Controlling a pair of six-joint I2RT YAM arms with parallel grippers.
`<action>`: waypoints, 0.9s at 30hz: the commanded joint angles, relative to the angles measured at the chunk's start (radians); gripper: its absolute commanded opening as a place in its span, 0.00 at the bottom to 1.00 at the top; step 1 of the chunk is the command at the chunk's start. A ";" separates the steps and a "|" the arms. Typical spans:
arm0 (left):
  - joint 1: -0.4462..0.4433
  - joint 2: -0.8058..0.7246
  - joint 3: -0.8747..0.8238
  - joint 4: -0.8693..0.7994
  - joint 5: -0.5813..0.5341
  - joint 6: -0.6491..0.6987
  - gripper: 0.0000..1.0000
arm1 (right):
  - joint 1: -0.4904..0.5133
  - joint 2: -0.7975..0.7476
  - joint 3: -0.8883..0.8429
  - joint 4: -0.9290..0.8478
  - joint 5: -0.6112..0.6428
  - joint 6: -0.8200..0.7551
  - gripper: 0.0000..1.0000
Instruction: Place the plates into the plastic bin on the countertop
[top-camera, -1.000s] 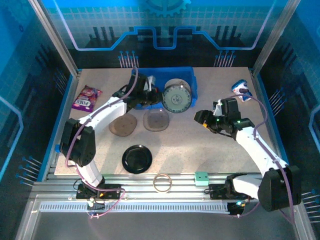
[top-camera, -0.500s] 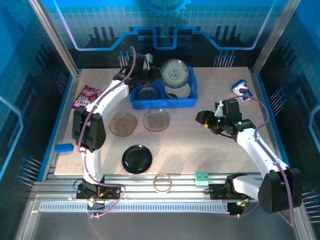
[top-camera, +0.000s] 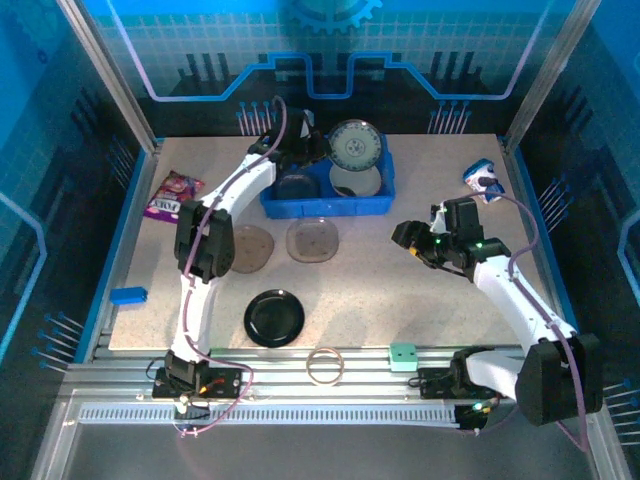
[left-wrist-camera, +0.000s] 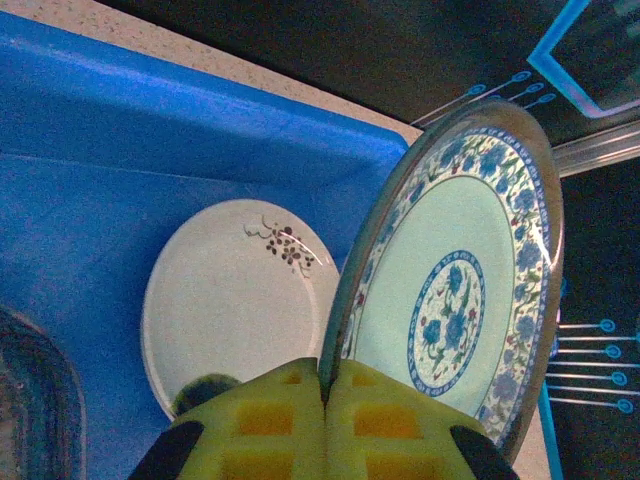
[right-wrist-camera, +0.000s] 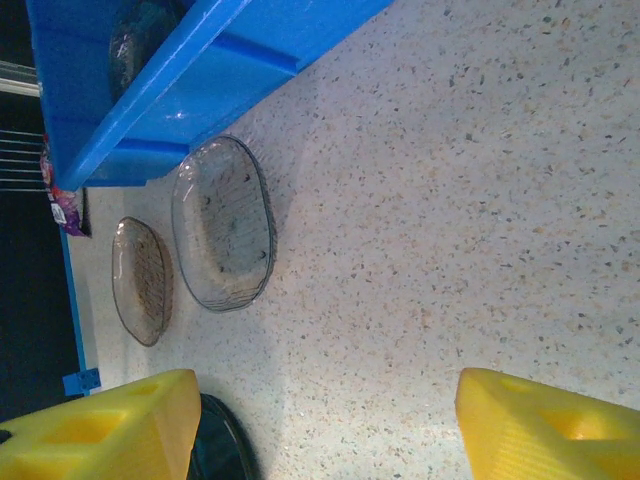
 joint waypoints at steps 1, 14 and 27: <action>0.007 0.037 0.054 0.021 -0.022 -0.025 0.00 | -0.020 0.013 0.002 0.000 0.003 0.003 0.69; 0.004 0.136 0.061 0.042 -0.020 -0.035 0.00 | -0.024 0.027 -0.004 0.004 0.004 -0.001 0.69; 0.003 0.202 0.103 0.038 -0.014 -0.050 0.00 | -0.025 0.048 -0.001 0.012 0.002 -0.003 0.69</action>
